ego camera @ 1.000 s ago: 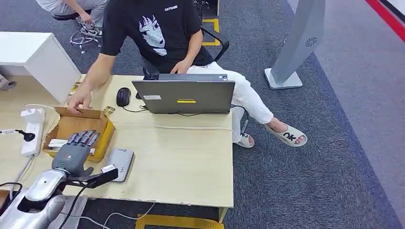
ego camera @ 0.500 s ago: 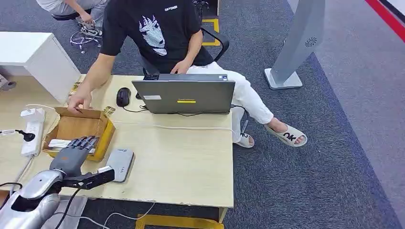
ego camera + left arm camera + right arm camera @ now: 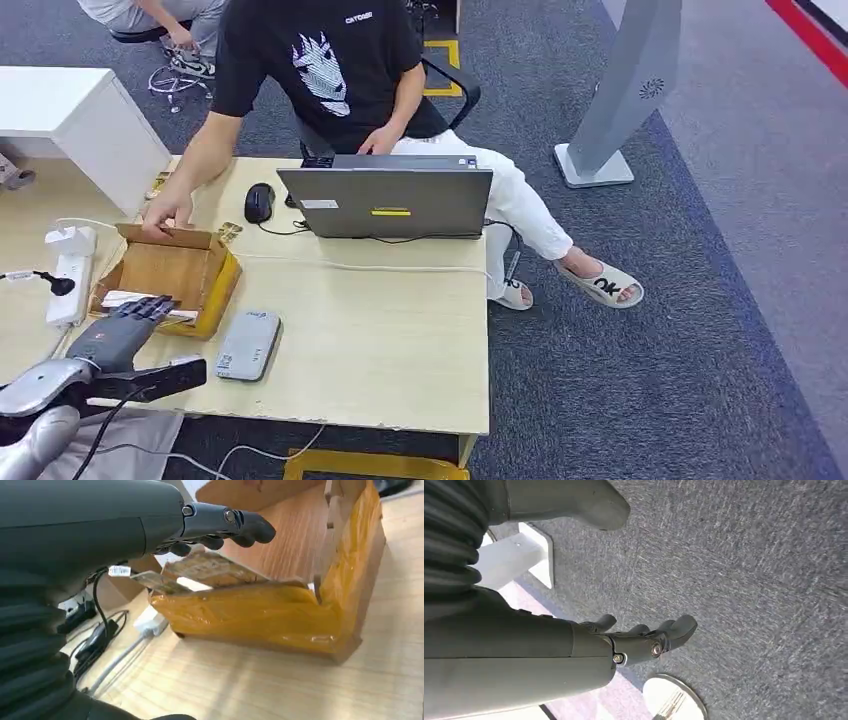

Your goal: Pass the card to the sensor for recognition and then transmit it.

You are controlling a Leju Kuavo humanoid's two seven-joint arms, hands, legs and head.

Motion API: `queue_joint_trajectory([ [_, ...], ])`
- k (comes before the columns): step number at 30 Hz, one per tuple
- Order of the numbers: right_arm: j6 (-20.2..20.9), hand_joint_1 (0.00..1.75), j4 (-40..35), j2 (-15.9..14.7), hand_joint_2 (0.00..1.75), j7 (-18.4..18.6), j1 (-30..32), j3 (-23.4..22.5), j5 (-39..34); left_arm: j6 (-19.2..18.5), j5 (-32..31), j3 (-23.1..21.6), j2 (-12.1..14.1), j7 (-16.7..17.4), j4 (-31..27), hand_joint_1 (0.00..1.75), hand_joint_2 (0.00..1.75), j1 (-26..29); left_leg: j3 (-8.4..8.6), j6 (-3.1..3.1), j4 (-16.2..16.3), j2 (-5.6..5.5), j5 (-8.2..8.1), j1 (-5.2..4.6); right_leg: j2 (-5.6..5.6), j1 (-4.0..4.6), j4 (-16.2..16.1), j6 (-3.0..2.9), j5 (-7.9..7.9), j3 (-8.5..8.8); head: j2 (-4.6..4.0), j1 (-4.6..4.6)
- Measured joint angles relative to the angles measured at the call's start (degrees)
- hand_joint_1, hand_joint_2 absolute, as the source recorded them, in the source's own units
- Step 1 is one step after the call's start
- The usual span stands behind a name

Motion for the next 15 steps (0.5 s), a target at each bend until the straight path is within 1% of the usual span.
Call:
queue_joint_trajectory([
  [1,0.0,0.0,-0.1,0.0,1.75,0.0,0.0,0.2,0.0,0.9,-0.6,0.0,-0.1,0.3,0.0,0.03,1.75,0.0,0.0,0.0,0.0,0.01,0.0,-0.01,0.01,0.0,0.0,0.0,0.0,0.0,0.0,0.0],
  [3,0.0,0.0,-0.3,0.0,1.75,0.0,0.2,0.3,0.0,2.0,-1.3,0.0,-0.1,0.5,0.0,0.0,1.75,0.0,0.01,0.0,0.0,0.01,0.0,-0.02,0.01,0.0,0.0,0.0,0.01,0.01,0.0,0.0],
  [10,1.2,0.0,-1.4,0.1,1.75,0.1,0.7,0.7,-0.1,3.7,-3.4,0.8,-0.1,1.3,-1.0,0.0,1.75,0.3,0.0,0.0,0.0,0.0,0.0,-0.02,0.01,0.0,0.0,-0.01,0.02,0.01,0.0,0.0],
  [15,1.3,0.0,-2.0,0.2,1.75,0.1,0.8,1.2,-0.3,4.0,-4.0,1.0,-0.1,1.6,-1.4,0.0,1.75,0.4,0.01,0.0,0.0,0.0,0.0,0.0,0.01,0.0,0.0,-0.01,0.01,0.0,0.0,0.0],
])
